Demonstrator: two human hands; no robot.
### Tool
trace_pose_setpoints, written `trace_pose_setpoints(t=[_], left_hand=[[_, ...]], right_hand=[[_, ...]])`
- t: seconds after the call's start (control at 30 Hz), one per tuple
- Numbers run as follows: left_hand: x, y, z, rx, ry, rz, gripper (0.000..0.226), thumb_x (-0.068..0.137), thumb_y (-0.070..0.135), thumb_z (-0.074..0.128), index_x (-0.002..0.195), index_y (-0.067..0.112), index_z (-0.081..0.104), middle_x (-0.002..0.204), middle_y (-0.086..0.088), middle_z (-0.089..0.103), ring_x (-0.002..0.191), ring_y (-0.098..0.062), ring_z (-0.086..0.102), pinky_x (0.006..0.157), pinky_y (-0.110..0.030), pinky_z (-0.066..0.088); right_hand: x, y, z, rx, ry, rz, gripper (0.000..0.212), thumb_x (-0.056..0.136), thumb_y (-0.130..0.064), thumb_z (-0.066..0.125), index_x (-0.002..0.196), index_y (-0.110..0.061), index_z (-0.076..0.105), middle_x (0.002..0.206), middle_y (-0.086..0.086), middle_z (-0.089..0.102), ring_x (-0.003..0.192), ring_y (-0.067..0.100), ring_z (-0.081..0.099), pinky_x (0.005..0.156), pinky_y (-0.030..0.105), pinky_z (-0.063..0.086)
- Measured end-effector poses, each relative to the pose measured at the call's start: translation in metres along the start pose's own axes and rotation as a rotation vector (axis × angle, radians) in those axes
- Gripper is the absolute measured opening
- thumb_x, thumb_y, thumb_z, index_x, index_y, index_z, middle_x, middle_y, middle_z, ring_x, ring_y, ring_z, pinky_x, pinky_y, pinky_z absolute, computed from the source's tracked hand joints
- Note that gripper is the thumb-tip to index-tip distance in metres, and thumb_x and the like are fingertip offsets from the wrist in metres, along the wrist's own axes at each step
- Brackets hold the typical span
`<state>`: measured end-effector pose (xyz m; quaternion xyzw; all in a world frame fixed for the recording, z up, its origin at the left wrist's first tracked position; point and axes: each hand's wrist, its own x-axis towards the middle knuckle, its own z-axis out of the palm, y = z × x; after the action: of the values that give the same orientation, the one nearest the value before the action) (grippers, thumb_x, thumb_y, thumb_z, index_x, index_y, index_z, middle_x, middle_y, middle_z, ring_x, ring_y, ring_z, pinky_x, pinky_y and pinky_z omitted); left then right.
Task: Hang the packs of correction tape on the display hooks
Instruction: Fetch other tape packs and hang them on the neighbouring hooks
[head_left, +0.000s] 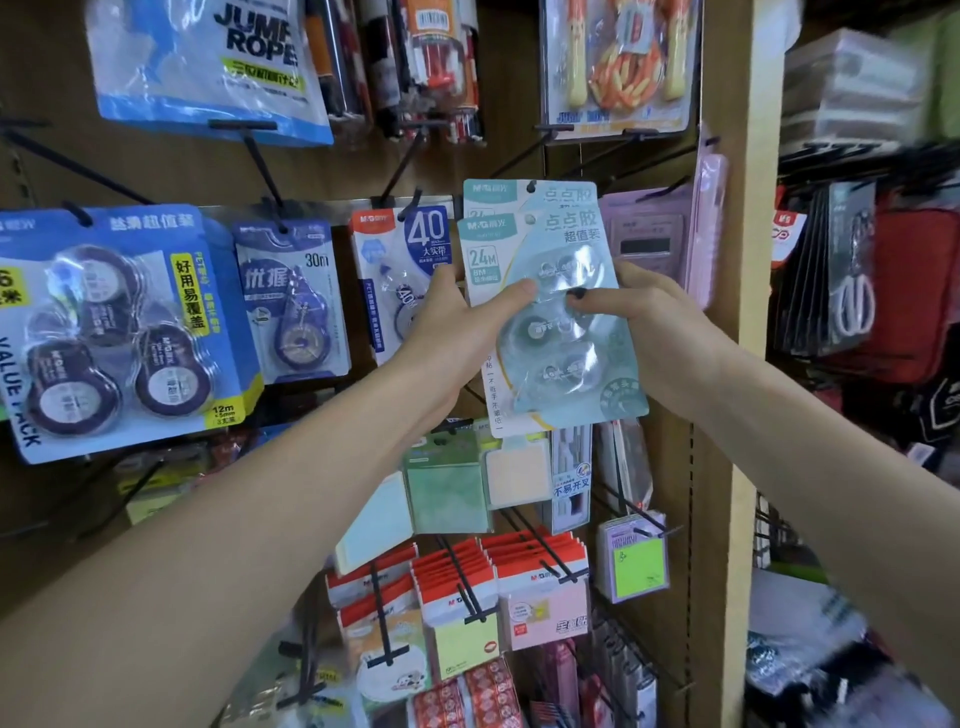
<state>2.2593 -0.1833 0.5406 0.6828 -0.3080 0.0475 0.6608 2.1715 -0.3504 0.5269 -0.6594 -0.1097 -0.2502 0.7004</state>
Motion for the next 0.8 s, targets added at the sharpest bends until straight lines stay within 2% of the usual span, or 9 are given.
trace_pose_setpoints(t=[0.17, 0.33, 0.47, 0.5, 0.63, 0.67, 0.73, 0.8], left_hand=[[0.016, -0.005, -0.001, 0.096, 0.017, -0.061, 0.063, 0.082, 0.053, 0.074, 0.133, 0.024, 0.052, 0.122, 0.009, 0.070, 0.113, -0.017, 0.068, 0.101, -0.046, 0.056], [0.036, -0.009, -0.003, 0.203, -0.016, -0.168, 0.065, 0.087, 0.054, 0.066, 0.141, 0.026, 0.045, 0.125, 0.008, 0.062, 0.116, -0.020, 0.061, 0.100, -0.040, 0.049], [0.064, -0.023, 0.000, 0.182, -0.027, -0.236, 0.102, 0.053, 0.065, 0.065, 0.146, 0.028, 0.044, 0.135, 0.002, 0.063, 0.121, -0.027, 0.062, 0.105, -0.050, 0.051], [0.069, -0.024, 0.000, 0.170, -0.018, -0.252, 0.100, 0.054, 0.063, 0.066, 0.145, 0.028, 0.045, 0.135, 0.001, 0.064, 0.122, -0.028, 0.062, 0.105, -0.050, 0.051], [0.074, -0.022, 0.002, 0.145, -0.032, -0.280, 0.044, 0.095, 0.045, 0.059, 0.136, 0.030, 0.050, 0.136, 0.001, 0.063, 0.124, -0.025, 0.060, 0.109, -0.048, 0.049], [0.076, -0.024, 0.002, 0.159, -0.045, -0.284, 0.045, 0.096, 0.045, 0.057, 0.139, 0.031, 0.050, 0.137, 0.002, 0.062, 0.125, -0.025, 0.059, 0.110, -0.048, 0.048], [0.079, -0.029, 0.003, 0.169, -0.049, -0.305, 0.063, 0.087, 0.051, 0.056, 0.146, 0.031, 0.045, 0.141, 0.003, 0.059, 0.127, -0.023, 0.056, 0.110, -0.049, 0.047], [0.084, -0.033, 0.002, 0.161, -0.046, -0.338, 0.075, 0.083, 0.055, 0.055, 0.151, 0.029, 0.038, 0.145, 0.004, 0.054, 0.129, -0.022, 0.053, 0.103, -0.043, 0.048]], right_hand=[[0.023, 0.010, -0.003, -0.023, -0.020, 0.056, 0.034, 0.101, -0.008, 0.060, 0.135, -0.009, 0.066, 0.127, 0.017, 0.074, 0.113, 0.037, 0.074, 0.096, 0.053, 0.061], [0.059, 0.017, -0.006, -0.083, -0.027, 0.112, 0.037, 0.101, -0.009, 0.061, 0.138, -0.007, 0.061, 0.127, 0.017, 0.074, 0.111, 0.036, 0.075, 0.087, 0.047, 0.064], [0.087, 0.020, -0.008, -0.133, -0.047, 0.125, 0.033, 0.103, -0.007, 0.058, 0.136, -0.008, 0.063, 0.125, 0.015, 0.075, 0.111, 0.034, 0.075, 0.084, 0.043, 0.066], [0.093, 0.022, -0.009, -0.144, -0.048, 0.128, 0.033, 0.104, -0.007, 0.057, 0.136, -0.009, 0.062, 0.125, 0.015, 0.075, 0.111, 0.033, 0.075, 0.086, 0.044, 0.065], [0.117, 0.031, -0.009, -0.185, -0.055, 0.133, 0.035, 0.104, -0.006, 0.055, 0.138, -0.009, 0.061, 0.128, 0.015, 0.074, 0.114, 0.034, 0.074, 0.094, 0.049, 0.062], [0.122, 0.033, -0.008, -0.196, -0.058, 0.134, 0.035, 0.104, -0.006, 0.055, 0.138, -0.009, 0.061, 0.128, 0.015, 0.074, 0.114, 0.034, 0.074, 0.094, 0.049, 0.062], [0.130, 0.038, -0.004, -0.210, -0.037, 0.137, 0.033, 0.104, -0.005, 0.056, 0.136, -0.010, 0.062, 0.125, 0.015, 0.075, 0.112, 0.035, 0.074, 0.093, 0.048, 0.062], [0.137, 0.041, 0.001, -0.216, 0.002, 0.141, 0.030, 0.102, -0.006, 0.060, 0.131, -0.012, 0.062, 0.123, 0.015, 0.075, 0.110, 0.035, 0.075, 0.091, 0.049, 0.063]])
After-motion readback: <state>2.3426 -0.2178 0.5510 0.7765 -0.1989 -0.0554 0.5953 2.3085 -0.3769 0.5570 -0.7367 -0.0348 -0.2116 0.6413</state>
